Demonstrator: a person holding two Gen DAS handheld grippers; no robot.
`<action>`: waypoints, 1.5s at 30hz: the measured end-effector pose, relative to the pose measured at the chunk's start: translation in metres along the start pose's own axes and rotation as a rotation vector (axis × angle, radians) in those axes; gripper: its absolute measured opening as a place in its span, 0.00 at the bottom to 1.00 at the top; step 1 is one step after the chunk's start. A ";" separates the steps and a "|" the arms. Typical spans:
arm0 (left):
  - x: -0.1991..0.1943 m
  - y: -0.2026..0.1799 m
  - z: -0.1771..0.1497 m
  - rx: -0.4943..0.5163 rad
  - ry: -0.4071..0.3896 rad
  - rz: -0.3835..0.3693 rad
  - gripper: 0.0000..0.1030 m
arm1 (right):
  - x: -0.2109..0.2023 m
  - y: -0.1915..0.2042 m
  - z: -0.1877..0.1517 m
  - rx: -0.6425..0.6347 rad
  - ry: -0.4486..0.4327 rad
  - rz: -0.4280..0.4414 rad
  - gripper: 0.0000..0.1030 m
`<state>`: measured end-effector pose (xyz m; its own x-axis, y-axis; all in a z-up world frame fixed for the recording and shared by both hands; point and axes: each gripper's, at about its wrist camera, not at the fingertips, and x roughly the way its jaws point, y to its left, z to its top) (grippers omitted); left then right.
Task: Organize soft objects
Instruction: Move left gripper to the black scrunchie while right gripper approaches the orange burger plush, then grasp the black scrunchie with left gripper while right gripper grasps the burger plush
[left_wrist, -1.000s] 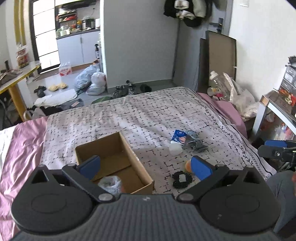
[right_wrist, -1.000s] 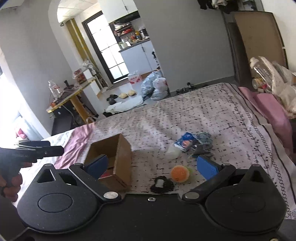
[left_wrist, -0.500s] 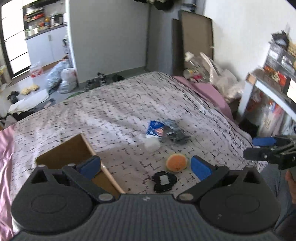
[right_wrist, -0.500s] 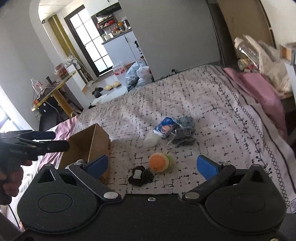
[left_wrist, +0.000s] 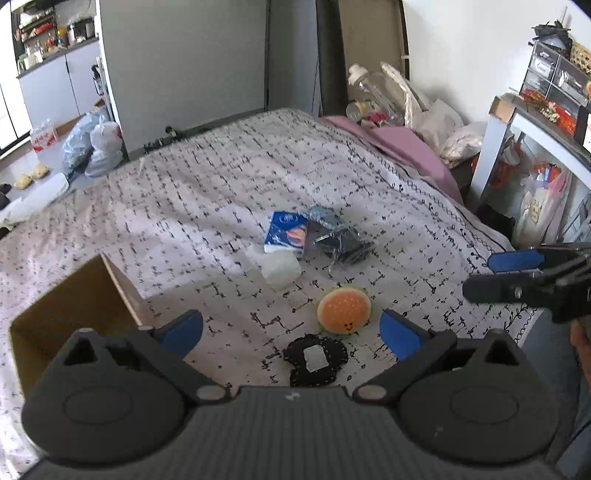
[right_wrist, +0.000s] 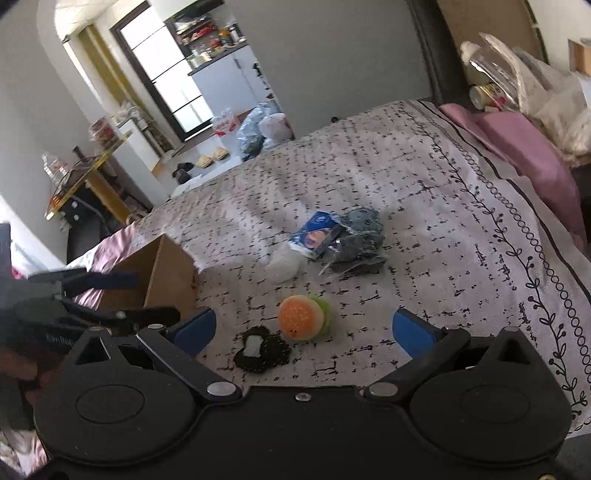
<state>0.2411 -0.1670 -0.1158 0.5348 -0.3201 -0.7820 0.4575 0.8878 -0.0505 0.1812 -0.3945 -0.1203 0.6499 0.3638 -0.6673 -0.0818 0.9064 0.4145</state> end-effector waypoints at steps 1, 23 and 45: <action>0.006 -0.002 0.000 0.010 0.016 0.003 0.98 | 0.003 -0.003 0.001 0.010 0.000 0.000 1.00; 0.096 -0.017 -0.004 -0.016 0.185 -0.030 0.85 | 0.066 -0.042 -0.002 0.155 0.115 0.033 0.83; 0.121 0.002 -0.007 -0.114 0.260 -0.040 0.28 | 0.126 -0.028 -0.008 0.168 0.201 0.096 0.56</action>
<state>0.3018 -0.2013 -0.2148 0.3111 -0.2736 -0.9101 0.3843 0.9121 -0.1428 0.2593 -0.3722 -0.2207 0.4813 0.4970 -0.7220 0.0015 0.8233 0.5677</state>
